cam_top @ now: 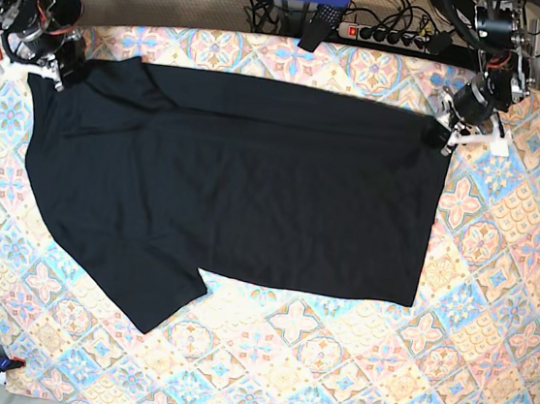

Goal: Fold the T-shirt properly
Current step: 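Lay the folded edge down and open both grippers, then reach both grippers to the shirt's outer edge and grasp it, then lift the grasped edge and fold it over toward the robot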

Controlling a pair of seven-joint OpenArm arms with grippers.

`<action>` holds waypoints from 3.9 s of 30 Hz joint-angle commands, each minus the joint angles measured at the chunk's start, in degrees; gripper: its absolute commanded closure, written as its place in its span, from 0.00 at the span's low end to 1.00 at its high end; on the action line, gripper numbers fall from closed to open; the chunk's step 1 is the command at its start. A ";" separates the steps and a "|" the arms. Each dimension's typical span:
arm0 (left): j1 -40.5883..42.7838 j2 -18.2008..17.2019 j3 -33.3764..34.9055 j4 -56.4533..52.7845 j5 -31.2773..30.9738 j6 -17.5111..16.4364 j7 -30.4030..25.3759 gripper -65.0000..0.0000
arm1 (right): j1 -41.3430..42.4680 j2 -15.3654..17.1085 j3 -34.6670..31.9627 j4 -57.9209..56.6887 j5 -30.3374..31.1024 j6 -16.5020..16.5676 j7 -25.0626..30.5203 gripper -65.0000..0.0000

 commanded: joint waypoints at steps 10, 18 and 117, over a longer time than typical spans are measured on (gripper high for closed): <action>11.98 -1.02 -0.69 9.22 -0.61 -0.49 1.81 1.00 | -9.36 1.19 0.47 9.66 0.72 0.34 0.71 0.89; 12.59 -1.99 -3.68 9.48 -0.52 -0.49 3.83 0.88 | -9.79 1.19 0.12 9.75 0.72 0.34 -1.13 0.66; -26.09 -6.56 18.39 -9.69 27.26 -0.84 -3.81 1.00 | 34.69 21.94 -50.43 -18.03 -36.47 17.66 18.03 0.44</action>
